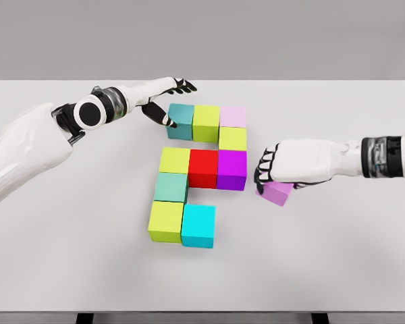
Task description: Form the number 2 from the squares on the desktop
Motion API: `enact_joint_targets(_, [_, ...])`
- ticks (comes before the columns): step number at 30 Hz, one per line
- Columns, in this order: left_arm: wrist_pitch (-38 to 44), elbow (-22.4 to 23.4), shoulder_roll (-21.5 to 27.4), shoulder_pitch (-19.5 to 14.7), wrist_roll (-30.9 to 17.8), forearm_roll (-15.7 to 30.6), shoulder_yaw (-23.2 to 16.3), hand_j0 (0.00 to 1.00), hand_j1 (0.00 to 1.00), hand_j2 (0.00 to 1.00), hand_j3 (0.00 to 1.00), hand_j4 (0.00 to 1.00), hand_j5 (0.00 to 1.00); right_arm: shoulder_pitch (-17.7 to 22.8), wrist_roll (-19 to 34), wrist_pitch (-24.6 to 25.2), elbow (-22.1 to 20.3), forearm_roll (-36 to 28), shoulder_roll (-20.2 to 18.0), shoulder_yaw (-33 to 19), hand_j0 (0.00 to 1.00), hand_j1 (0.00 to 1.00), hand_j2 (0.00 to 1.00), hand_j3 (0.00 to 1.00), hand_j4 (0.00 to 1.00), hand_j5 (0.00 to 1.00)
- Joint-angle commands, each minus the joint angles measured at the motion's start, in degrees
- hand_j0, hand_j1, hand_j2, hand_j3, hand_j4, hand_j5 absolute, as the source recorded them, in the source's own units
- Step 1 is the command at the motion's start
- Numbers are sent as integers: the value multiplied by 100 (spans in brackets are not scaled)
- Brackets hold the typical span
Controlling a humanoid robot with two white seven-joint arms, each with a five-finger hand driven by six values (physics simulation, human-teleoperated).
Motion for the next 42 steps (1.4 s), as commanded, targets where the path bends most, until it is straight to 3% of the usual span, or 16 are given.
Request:
enact_joint_targets(1, [-8,2,1,0,3,3,5,92,92,92,92,92,92,0,-3,15,-2,-27,51,155,58,58,58,58,58,58])
enact_joint_targets(6, [-70,-209,299,-79,3,11,5,100,100,100,100,100,100,-35,-3,15,-2,-27,60,358,58,58,58,58,58,58])
enact_joint_targets(8, [-78,-613,756,-88,-6,20,-4,100,100,100,100,100,100,-53,-3,15,-10,-27,104,463,58,58,58,58,58,58])
enact_joint_targets(11, [-166,-1615,1934,-123,3,20,-13,100,100,100,100,100,100,-123,-3,15,-10,-27,157,613,58,58,58,58,58,58])
enact_joint_targets(13, [-605,-2125,2716,-123,3,20,-136,100,100,100,100,100,100,-123,-3,15,-10,-27,157,621,58,58,58,58,58,58])
enact_joint_targets(16, [-1528,-2608,3341,-132,-6,20,-285,100,100,100,100,100,100,-149,-3,15,-10,-27,174,770,58,58,58,58,58,58])
enact_joint_targets(24, [-1985,-2617,3306,-88,-50,11,-382,100,100,100,100,100,100,-290,-3,15,-10,-27,297,1052,58,58,58,58,58,58])
enact_joint_targets(36, [-2003,-2617,3262,-62,-50,11,-391,100,100,100,100,100,100,-501,-3,15,-19,-35,438,1280,58,58,58,58,58,58])
enact_joint_targets(42, [-2003,-2609,3218,9,-50,11,-391,100,100,100,100,100,100,-721,-3,15,-19,-44,631,1649,58,58,58,58,58,58])
